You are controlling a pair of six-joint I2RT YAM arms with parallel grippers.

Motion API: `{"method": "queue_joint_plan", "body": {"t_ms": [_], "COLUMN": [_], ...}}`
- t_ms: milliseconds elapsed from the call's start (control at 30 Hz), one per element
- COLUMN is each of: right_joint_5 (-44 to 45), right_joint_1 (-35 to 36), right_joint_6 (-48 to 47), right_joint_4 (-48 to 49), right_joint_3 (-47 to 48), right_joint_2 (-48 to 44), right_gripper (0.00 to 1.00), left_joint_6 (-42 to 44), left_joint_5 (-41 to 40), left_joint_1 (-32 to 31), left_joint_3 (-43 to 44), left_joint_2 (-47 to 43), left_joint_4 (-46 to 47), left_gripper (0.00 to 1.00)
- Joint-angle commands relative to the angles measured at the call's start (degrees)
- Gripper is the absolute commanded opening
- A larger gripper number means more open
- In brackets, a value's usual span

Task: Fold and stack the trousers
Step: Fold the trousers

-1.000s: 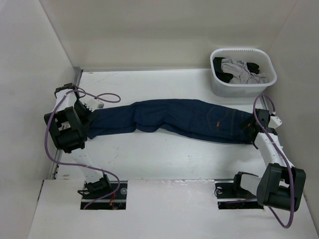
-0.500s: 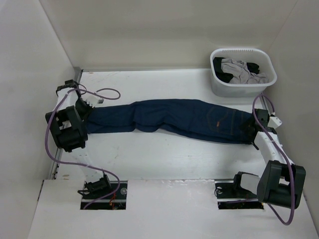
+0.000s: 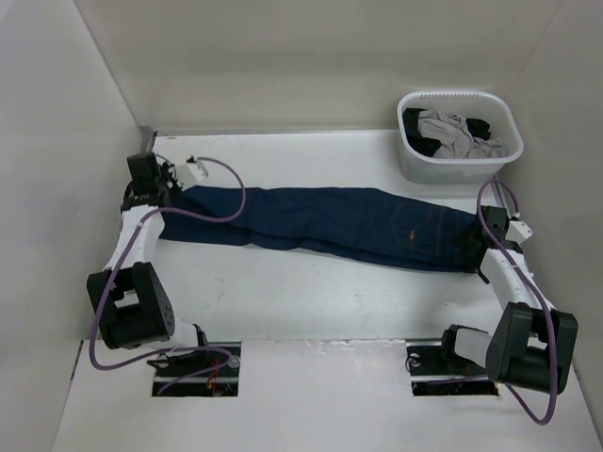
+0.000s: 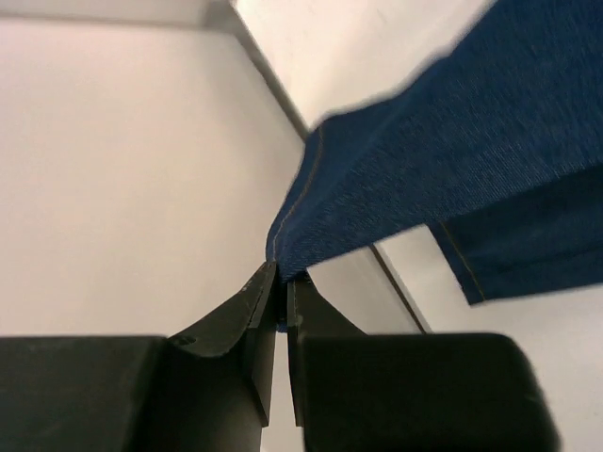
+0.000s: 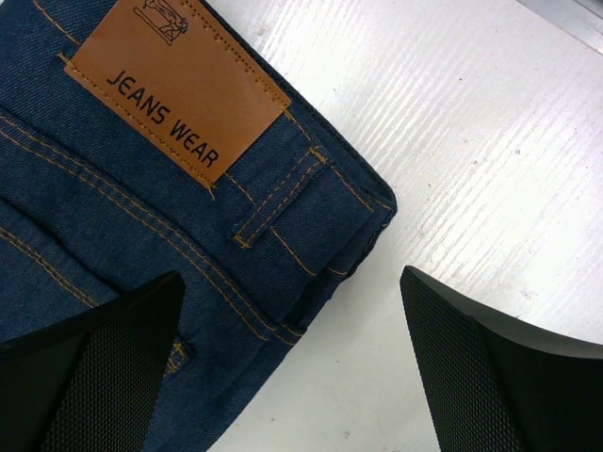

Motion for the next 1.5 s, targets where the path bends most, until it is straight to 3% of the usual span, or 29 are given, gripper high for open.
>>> {"method": "queue_joint_plan", "body": {"t_ms": [0,200,467,500,667,800,867,967,1033,1167,1200,1267,1333,1400,1467], "right_joint_5": [0.66,0.13,-3.47,-3.21,-3.56,-6.98,-8.22,-8.48,-9.01,-10.24,-10.33,-10.33,-9.98,-10.24,-11.29], "right_joint_1": [-0.17,-2.01,-5.80,-5.80,-6.58,-8.34,-8.87,-8.87,-8.79,-8.61,-8.61,-8.35,-8.26,-8.43,-8.35], "right_joint_6": [0.48,0.39,2.07,1.54,0.04,0.57,1.44,3.46,4.87,6.46,6.55,6.63,7.25,8.13,8.22], "right_joint_4": [2.53,2.62,4.29,4.03,2.97,3.76,4.02,4.90,5.95,7.89,8.15,8.68,8.33,8.33,8.68], "right_joint_3": [-0.67,-0.67,-0.15,0.20,1.00,1.08,1.26,1.35,1.43,2.49,2.66,3.36,3.89,3.98,3.63], "right_joint_2": [-0.01,1.66,3.34,2.29,-5.53,-3.97,-1.43,0.87,2.18,6.75,7.81,10.53,11.59,11.68,11.42], "right_gripper": [1.00,1.00,1.00,0.98,0.67,0.60,0.62,0.73,0.79,0.89,0.91,0.93,0.94,0.94,0.92], "left_joint_6": [9.23,17.60,18.22,18.04,17.69,17.52,17.69,18.13,18.57,21.20,21.64,23.65,24.98,21.76,16.92], "left_joint_5": [0.23,1.81,1.99,1.99,1.82,2.16,2.43,2.78,2.78,6.37,6.91,6.74,6.12,7.61,12.60], "left_joint_1": [3.54,11.53,13.65,13.65,13.74,14.35,14.53,15.41,15.93,17.16,17.43,17.78,18.66,19.71,20.50], "left_joint_3": [-11.99,-24.05,-24.59,-24.42,-23.80,-24.94,-25.99,-26.17,-25.47,-24.33,-24.24,-23.63,-21.61,-16.53,-6.02], "left_joint_2": [-0.44,0.95,4.73,4.73,4.30,4.56,4.91,5.44,4.91,-0.26,-1.06,-2.20,-2.73,-4.13,-4.06], "left_joint_4": [13.42,19.85,22.85,22.85,22.68,22.94,22.94,22.59,21.45,12.42,10.04,2.59,-4.45,-11.04,-23.57], "left_gripper": [0.03,0.03,0.05,0.05,0.05,0.08,0.11,0.22,0.22,0.25,0.30,0.53,0.58,0.61,0.62]}}
